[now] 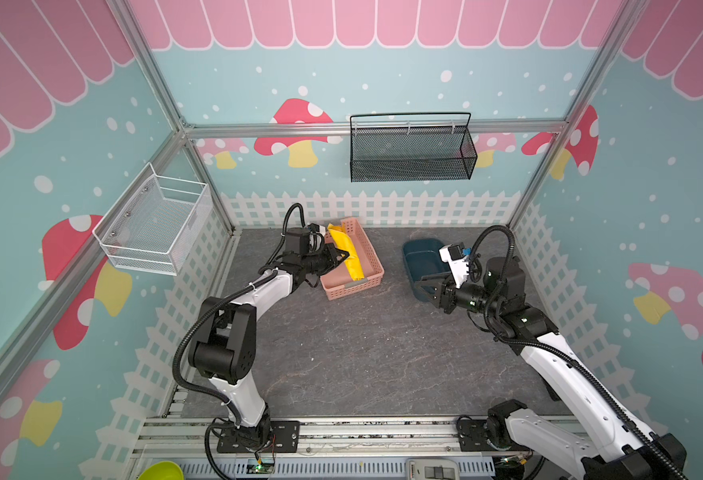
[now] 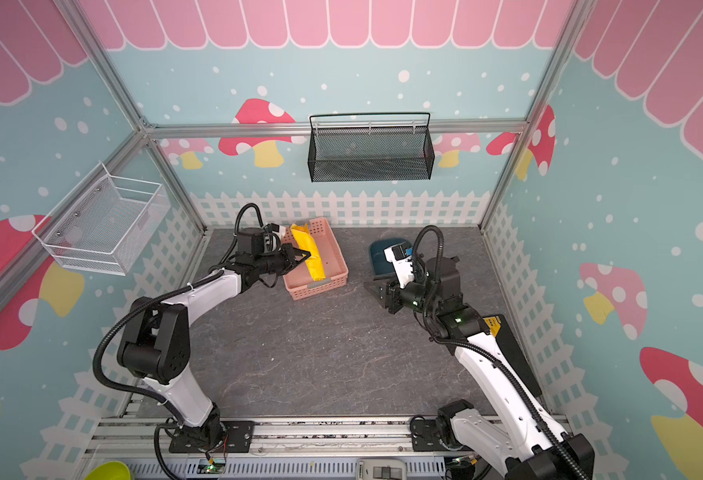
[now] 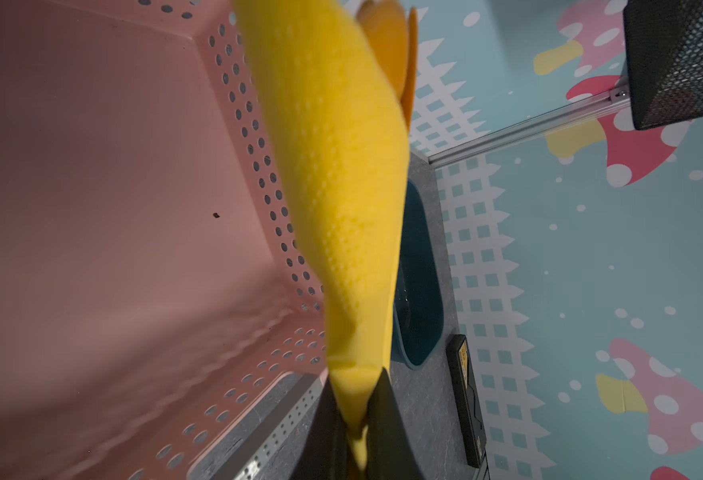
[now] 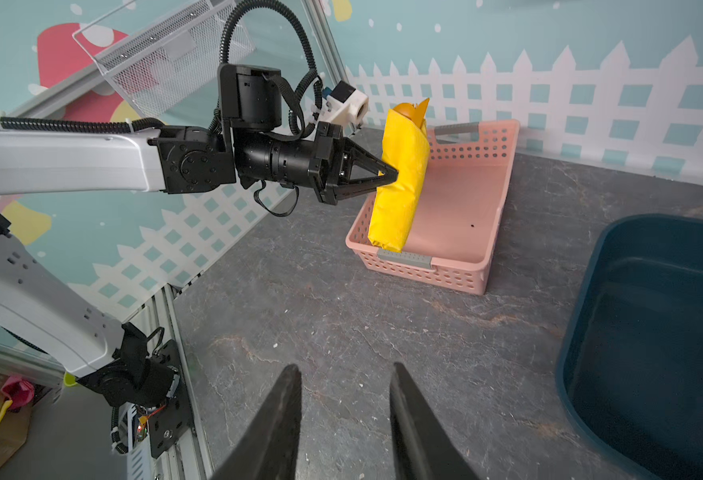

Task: Place the utensils on the paper napkin and roll it up
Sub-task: 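Carry the napkin bundle with the left gripper into the pink basket while the right withdraws, then lower the bundle into the pink basket and open the left gripper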

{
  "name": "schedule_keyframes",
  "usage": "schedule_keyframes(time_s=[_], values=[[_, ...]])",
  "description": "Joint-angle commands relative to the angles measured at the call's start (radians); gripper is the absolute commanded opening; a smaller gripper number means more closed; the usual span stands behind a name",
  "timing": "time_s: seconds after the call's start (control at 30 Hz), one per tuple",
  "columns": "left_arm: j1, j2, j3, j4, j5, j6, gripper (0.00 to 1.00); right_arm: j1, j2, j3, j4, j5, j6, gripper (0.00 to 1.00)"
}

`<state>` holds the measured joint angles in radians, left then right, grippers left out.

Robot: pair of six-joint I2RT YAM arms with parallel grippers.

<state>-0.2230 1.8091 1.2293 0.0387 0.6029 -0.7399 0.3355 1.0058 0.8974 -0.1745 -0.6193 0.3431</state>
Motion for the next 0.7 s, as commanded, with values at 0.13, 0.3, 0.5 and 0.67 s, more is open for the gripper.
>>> schedule_keyframes(time_s=[0.13, 0.3, 0.5, 0.67], values=[[0.007, 0.126, 0.141, -0.041, -0.007, -0.038, 0.0, 0.005, -0.012, -0.019, -0.004, 0.013, -0.033, 0.37], [0.012, 0.226, 0.258, -0.117, -0.025, -0.029, 0.0, 0.004, -0.016, -0.025, -0.005, 0.011, -0.03, 0.37], [0.02, 0.385, 0.466, -0.287, -0.011, 0.014, 0.0, 0.006, -0.024, -0.025, -0.009, 0.004, -0.026, 0.37], [0.025, 0.492, 0.585, -0.342, 0.006, 0.024, 0.0, 0.004, -0.033, -0.025, -0.016, -0.002, -0.027, 0.37]])
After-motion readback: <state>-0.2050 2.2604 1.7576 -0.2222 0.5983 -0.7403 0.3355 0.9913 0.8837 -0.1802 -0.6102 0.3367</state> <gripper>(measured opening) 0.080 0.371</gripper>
